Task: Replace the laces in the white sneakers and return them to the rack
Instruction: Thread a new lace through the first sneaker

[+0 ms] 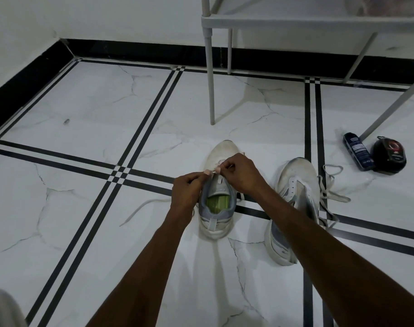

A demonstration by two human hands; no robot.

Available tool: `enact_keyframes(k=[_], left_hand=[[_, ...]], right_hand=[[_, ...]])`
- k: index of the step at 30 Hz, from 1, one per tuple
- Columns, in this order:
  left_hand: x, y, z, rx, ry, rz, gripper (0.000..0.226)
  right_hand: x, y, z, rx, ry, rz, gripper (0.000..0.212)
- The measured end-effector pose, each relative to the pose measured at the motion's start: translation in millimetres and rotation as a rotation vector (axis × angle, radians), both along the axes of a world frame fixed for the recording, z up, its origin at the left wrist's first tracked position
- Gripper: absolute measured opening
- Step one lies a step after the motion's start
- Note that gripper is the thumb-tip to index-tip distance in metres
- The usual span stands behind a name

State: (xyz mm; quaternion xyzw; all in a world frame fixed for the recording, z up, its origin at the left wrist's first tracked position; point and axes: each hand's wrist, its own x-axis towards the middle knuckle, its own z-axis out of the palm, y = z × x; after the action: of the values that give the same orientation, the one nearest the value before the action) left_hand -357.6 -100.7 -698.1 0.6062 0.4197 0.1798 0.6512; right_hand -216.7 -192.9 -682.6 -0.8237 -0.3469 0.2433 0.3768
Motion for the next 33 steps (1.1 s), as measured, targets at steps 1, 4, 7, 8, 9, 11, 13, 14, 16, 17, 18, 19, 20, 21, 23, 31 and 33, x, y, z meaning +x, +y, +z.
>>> enact_keyframes(k=[1, 4, 7, 8, 9, 11, 13, 14, 16, 17, 18, 19, 20, 21, 23, 31, 33], left_hand=[[0, 0, 0, 0.002, -0.003, 0.009, 0.022], [0, 0, -1, -0.006, -0.008, 0.025, 0.021], [1, -1, -1, -0.014, -0.015, 0.022, 0.020], [1, -1, -1, -0.014, -0.016, 0.024, 0.020], [2, -1, -1, -0.015, -0.019, 0.031, 0.020], [2, -1, -1, -0.010, -0.020, 0.035, 0.020], [2, -1, -3, 0.009, 0.000, 0.029, 0.022], [3, -1, -4, 0.016, 0.009, 0.030, 0.023], [4, -1, -5, 0.018, 0.023, 0.041, 0.024], [4, -1, -5, 0.017, 0.027, 0.052, 0.024], [5, -1, -5, 0.019, 0.030, 0.058, 0.023], [5, -2, -5, 0.025, 0.030, 0.059, 0.023], [5, -2, -4, 0.027, 0.030, 0.061, 0.022], [6, -2, -4, 0.027, 0.030, 0.065, 0.021], [6, -2, -4, 0.020, 0.026, 0.066, 0.020], [5, -4, -3, 0.080, 0.027, 0.016, 0.031], [4, -5, 0, 0.058, 0.026, 0.032, 0.045]], right_hand=[[-1, 0, -1, -0.002, 0.015, 0.001, 0.033], [1, 2, -7, -0.001, 0.019, 0.026, 0.044], [3, 3, -10, -0.010, 0.011, 0.024, 0.046], [2, 3, -10, -0.010, 0.008, 0.026, 0.045], [2, 3, -9, -0.007, 0.003, 0.031, 0.045], [1, 3, -9, 0.004, -0.016, 0.043, 0.047], [1, 4, -10, -0.003, -0.022, 0.051, 0.045], [2, 4, -10, -0.016, -0.021, 0.052, 0.044], [2, 5, -9, -0.051, -0.015, 0.059, 0.040], [2, 5, -9, -0.064, -0.014, 0.064, 0.039], [3, 6, -8, -0.070, -0.012, 0.068, 0.038], [3, 7, -8, -0.070, -0.009, 0.070, 0.037], [3, 7, -8, -0.076, -0.004, 0.069, 0.037], [4, 8, -8, -0.085, -0.002, 0.070, 0.036], [5, 9, -9, -0.113, 0.002, 0.069, 0.034], [3, 8, -7, -0.102, 0.022, 0.053, 0.034], [0, 7, -8, -0.079, 0.061, 0.007, 0.034]])
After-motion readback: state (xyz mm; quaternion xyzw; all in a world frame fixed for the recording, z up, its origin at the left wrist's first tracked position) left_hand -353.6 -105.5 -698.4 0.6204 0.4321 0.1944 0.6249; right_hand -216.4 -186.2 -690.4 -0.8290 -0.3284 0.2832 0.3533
